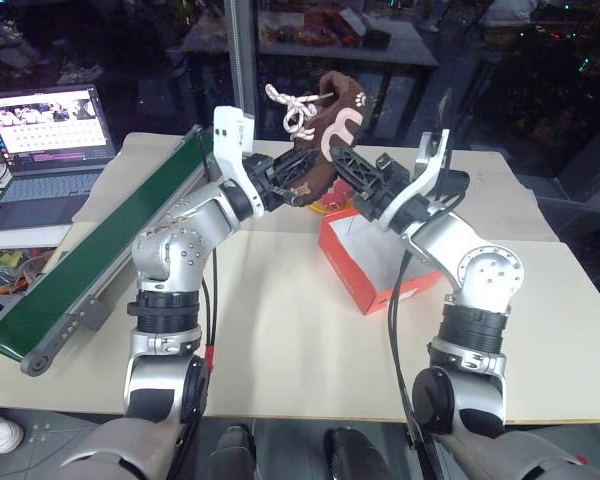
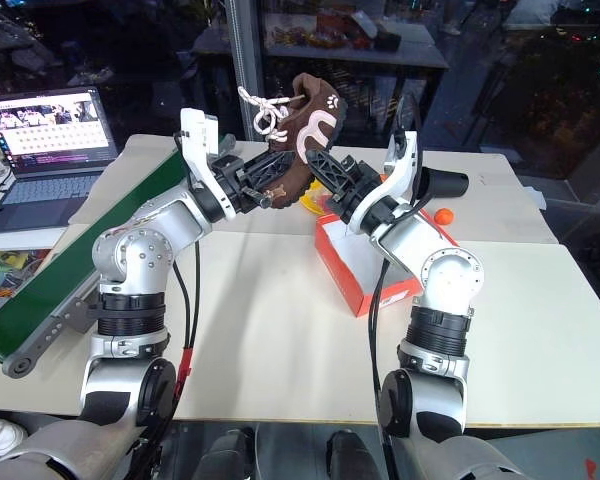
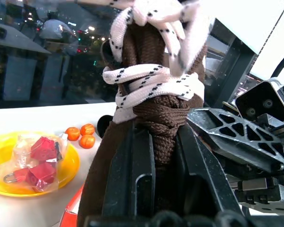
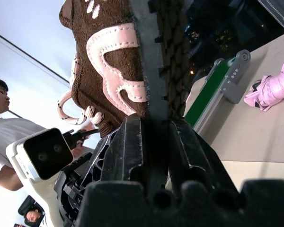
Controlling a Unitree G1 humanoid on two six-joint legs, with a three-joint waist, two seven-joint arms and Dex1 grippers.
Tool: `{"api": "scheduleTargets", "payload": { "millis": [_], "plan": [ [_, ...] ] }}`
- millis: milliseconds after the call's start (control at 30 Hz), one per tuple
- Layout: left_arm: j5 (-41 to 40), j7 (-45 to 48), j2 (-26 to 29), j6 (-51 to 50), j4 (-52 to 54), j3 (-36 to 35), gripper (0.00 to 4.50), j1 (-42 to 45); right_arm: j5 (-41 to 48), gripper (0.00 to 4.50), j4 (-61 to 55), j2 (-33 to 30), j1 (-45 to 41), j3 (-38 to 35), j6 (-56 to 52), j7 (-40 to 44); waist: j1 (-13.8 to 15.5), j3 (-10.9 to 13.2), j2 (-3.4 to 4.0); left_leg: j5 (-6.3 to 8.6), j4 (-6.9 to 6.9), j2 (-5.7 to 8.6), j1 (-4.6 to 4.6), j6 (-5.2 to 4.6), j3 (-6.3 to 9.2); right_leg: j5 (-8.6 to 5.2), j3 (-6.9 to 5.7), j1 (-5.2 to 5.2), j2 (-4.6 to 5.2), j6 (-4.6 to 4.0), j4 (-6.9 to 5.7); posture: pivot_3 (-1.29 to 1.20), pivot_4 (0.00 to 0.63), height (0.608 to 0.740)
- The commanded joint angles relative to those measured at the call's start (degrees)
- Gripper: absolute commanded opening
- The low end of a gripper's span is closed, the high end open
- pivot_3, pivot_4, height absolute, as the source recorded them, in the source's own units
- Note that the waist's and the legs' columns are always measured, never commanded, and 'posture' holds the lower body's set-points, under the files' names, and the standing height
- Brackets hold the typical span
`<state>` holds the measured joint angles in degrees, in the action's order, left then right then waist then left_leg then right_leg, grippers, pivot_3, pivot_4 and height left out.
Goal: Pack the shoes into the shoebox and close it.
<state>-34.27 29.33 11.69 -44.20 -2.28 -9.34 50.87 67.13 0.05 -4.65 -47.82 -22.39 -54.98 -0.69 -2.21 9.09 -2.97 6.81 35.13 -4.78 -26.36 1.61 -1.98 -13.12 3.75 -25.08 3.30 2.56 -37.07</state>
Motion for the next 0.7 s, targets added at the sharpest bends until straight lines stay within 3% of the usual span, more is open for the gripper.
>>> {"api": "scheduleTargets", "payload": {
  "millis": [33, 133, 233, 433, 567, 700],
  "plan": [
    [-3.0, 0.9, -0.5, -0.8, 0.9, -0.6, 1.69, 1.7, -1.5, 0.23, -0.1, -0.9, -3.0, 0.8, 3.8, 2.0, 0.0, 0.0, 0.02, 0.0, 0.0, 0.01, 0.0, 0.0, 0.0, 0.0, 0.0, 0.0, 0.0, 0.0, 0.0, 0.0, 0.15, 0.736],
    [-2.7, -0.1, 1.2, -0.5, -0.1, -2.1, 2.8, 1.9, -6.2, 0.22, 0.7, -4.4, -3.4, 2.4, 5.0, 3.4, 0.0, 0.0, 0.04, 0.0, -0.01, 0.0, 0.0, 0.0, 0.0, 0.0, 0.0, 0.0, 0.0, 0.0, 0.01, 0.0, 0.15, 0.736],
    [-0.7, -0.6, 4.9, -0.1, -1.7, -3.1, 3.9, 0.8, -11.6, 0.22, 2.4, -11.9, -4.2, 4.0, 5.5, 7.3, 0.1, 0.0, 0.06, 0.0, 0.0, 0.03, -0.01, 0.0, 0.0, 0.0, 0.0, 0.0, 0.02, 0.01, 0.02, 0.0, 0.15, 0.736],
    [0.7, -2.3, 10.4, 0.1, -1.2, -5.1, 3.9, -4.2, -25.9, 0.22, 11.9, -31.8, -6.5, 12.2, 6.3, 21.0, 0.0, 0.2, 0.31, 0.0, -0.16, 0.06, -0.02, 0.0, -0.04, -0.01, 0.04, -0.03, 0.05, 0.02, 0.2, 0.0, 0.15, 0.736],
    [0.5, -3.9, 9.7, -0.3, 1.7, -4.6, 3.9, -6.8, -33.6, 0.22, 19.2, -36.6, -6.1, 19.8, 8.1, 31.6, -0.1, 0.2, 0.3, 0.01, -0.26, 0.06, -0.02, -0.01, -0.04, -0.02, 0.05, -0.02, 0.04, 0.01, 0.32, 0.0, 0.15, 0.736],
    [0.4, -5.2, 8.7, -0.4, 4.2, -3.9, 3.9, -8.5, -40.6, 0.22, 28.2, -36.5, -6.7, 25.1, 12.6, 38.9, -0.2, 0.2, 0.32, 0.01, -0.2, 0.08, -0.02, -0.01, -0.04, 0.0, 0.09, -0.02, 0.03, 0.03, 0.3, 0.0, 0.15, 0.736]
  ]
}}
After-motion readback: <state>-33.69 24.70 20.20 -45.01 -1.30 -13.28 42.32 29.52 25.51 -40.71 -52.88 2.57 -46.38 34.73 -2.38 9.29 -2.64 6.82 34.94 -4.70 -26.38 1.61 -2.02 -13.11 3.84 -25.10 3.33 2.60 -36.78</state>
